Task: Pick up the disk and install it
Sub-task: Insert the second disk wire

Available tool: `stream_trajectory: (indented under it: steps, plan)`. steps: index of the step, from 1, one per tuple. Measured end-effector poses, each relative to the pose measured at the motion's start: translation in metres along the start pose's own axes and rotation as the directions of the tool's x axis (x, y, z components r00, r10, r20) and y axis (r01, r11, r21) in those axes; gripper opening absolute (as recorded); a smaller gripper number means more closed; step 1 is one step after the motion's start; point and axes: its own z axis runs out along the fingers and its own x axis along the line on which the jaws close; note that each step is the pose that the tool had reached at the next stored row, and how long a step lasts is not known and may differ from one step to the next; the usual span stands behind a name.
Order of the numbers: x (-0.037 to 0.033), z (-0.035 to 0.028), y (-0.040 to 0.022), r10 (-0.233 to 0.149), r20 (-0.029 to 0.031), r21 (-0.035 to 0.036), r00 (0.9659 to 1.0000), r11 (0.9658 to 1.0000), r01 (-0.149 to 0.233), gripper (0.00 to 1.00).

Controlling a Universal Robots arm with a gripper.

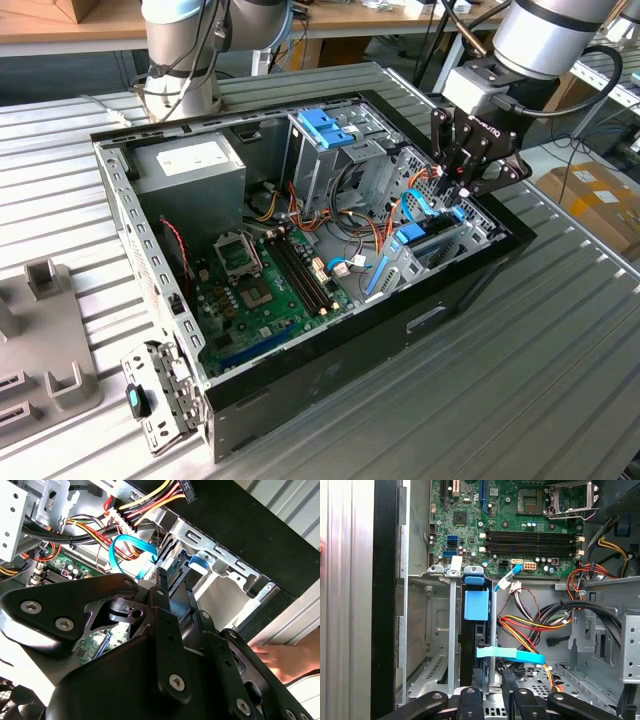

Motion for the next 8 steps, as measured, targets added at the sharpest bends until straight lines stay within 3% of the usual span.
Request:
stream_trajectory:
  steps: [8]
  plan:
    - [0.0,-0.0077,-0.0001,0.0,-0.0001,0.0,1.0,1.0,0.0,0.3]
